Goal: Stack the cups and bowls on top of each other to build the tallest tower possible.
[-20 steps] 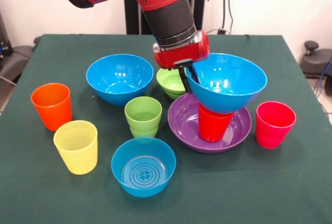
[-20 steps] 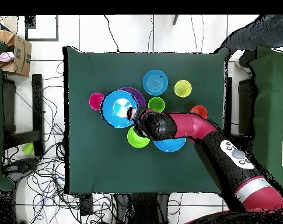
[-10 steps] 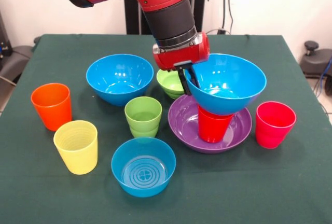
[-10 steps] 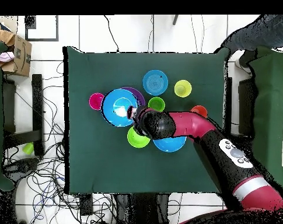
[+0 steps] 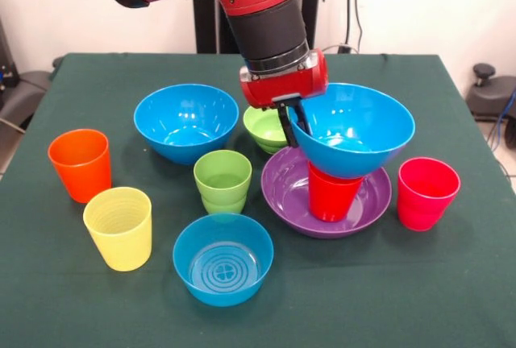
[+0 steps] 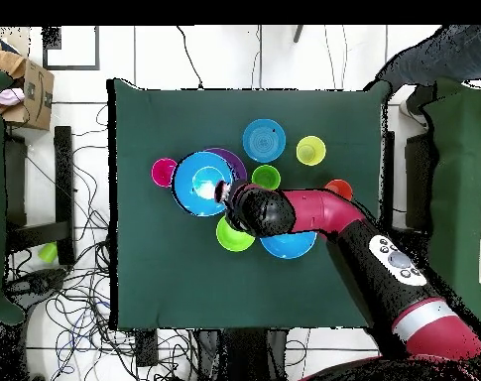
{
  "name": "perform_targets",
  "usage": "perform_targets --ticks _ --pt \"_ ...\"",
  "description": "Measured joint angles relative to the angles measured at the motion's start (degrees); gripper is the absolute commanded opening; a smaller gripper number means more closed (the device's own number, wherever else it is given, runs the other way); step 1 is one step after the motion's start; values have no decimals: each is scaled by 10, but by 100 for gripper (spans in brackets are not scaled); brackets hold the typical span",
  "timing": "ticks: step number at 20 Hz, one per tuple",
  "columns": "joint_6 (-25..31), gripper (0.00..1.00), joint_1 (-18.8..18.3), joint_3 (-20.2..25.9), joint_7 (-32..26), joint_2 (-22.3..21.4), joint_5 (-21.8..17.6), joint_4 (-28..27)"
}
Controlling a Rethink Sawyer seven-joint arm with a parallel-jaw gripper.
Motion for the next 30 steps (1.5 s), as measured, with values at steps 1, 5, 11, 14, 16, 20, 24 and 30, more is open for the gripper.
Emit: perform_targets --ticks 1,5,11,14,16,20,24,30 --pt "0 0 1 -1 0 -1 0 0" --pt "0 0 4 -5 0 -2 0 0" --pt "0 100 6 -15 0 -2 0 -2" --pt "0 100 6 -22 0 -1 0 -4" --pt "0 100 6 -26 0 -1 0 -5" --pt "7 100 6 -33 0 -3 0 -6" --pt "36 100 6 -34 0 -20 3 -5" --pt "111 100 2 -34 0 -75 27 7"
